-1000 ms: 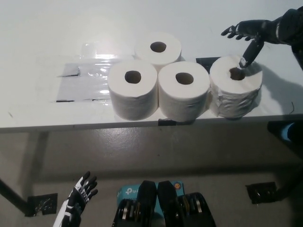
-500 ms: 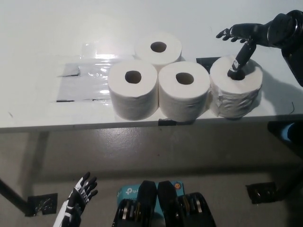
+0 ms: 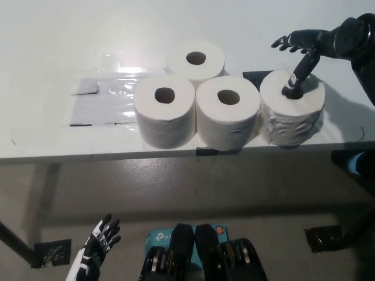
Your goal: A few rolls of toilet paper are kept infront of the robot and the robot uses its right hand to lift one of the rolls and and places it on top of the other rolls to stack it.
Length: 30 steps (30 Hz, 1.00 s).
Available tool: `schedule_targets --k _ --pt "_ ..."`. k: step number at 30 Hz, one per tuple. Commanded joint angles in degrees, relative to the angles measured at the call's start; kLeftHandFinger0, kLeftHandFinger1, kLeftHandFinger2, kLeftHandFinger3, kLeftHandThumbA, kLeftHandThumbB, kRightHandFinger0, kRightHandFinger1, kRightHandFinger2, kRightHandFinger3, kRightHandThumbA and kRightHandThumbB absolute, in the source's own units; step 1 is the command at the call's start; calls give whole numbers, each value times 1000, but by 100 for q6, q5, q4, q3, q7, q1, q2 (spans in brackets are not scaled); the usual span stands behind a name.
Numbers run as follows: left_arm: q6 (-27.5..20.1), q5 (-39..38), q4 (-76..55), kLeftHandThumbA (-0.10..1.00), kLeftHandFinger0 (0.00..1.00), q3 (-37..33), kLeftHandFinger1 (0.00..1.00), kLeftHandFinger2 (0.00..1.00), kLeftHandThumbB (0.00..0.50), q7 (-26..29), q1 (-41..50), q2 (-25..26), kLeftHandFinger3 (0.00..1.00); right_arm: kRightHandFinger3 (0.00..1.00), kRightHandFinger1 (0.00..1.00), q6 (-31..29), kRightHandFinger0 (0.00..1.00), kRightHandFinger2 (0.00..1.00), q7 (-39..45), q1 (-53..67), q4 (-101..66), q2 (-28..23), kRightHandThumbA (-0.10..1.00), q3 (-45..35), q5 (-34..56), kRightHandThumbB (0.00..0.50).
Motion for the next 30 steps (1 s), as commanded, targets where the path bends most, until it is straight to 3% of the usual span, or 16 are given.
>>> schedule_targets --k 1,4,11,14,20,28,30 --pt "-63 1 -171 1000 1000 -5 1000 1000 247 43 69 3 1000 1000 1000 -116 1000 1000 6 -536 -92 -215 1000 -132 28 275" --pt "-121 -1 -146 1000 1000 -4 1000 1000 243 32 57 8 1000 1000 1000 -164 1000 1000 28 -617 21 -216 1000 -137 21 266" --pt "-53 1 -168 1000 1000 -3 1000 1000 266 42 58 4 1000 1000 1000 -227 1000 1000 41 -796 239 -214 1000 -165 27 360" --pt "-15 14 -190 1000 1000 -7 1000 1000 272 49 62 1 1000 1000 1000 -104 1000 1000 88 -766 95 -236 1000 -176 23 349" --pt "-59 -15 -171 1000 1000 -16 1000 1000 269 31 55 -12 1000 1000 1000 -345 1000 1000 84 -670 172 -238 1000 -220 93 267" --pt "-26 -7 -190 1000 1000 5 1000 1000 270 43 50 10 1000 1000 1000 -370 1000 1000 58 -579 130 -191 1000 -191 44 295" --pt "-38 -11 -179 1000 1000 5 1000 1000 271 36 39 16 1000 1000 1000 -349 1000 1000 73 -601 214 -176 1000 -221 79 278"
